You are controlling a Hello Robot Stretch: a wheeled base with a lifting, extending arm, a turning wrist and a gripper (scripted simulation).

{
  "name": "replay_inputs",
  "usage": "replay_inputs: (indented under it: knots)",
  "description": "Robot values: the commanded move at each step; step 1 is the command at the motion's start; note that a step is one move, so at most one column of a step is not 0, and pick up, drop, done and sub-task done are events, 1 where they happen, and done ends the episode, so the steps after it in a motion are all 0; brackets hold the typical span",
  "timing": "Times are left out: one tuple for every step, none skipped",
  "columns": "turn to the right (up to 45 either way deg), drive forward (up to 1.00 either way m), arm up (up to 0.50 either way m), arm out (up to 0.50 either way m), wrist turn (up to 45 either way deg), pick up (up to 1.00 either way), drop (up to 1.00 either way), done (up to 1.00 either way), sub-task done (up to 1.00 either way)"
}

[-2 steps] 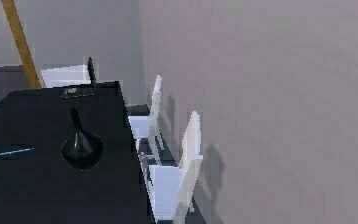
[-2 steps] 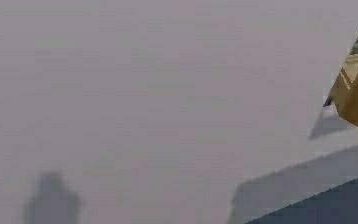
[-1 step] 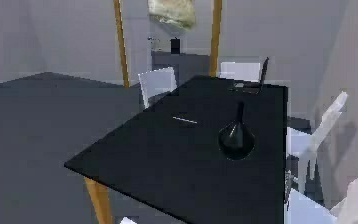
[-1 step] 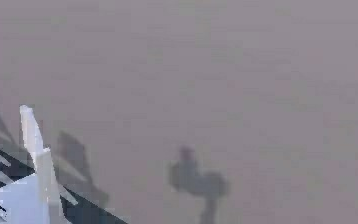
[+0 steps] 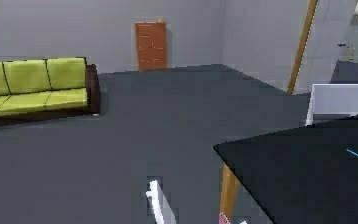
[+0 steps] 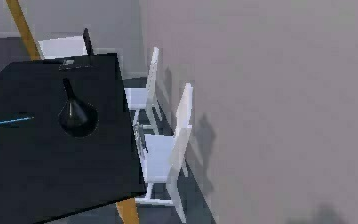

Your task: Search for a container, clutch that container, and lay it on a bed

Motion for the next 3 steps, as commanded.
replay_inputs:
  knots:
    - [-24.0,0.00,0.00,0.00,0.0,0.00,0.00,0.00,0.00]
    - [45.0,0.00,0.00,0.00,0.0,0.00,0.00,0.00,0.00]
    - [45.0,0.00,0.00,0.00,0.0,0.00,0.00,0.00,0.00]
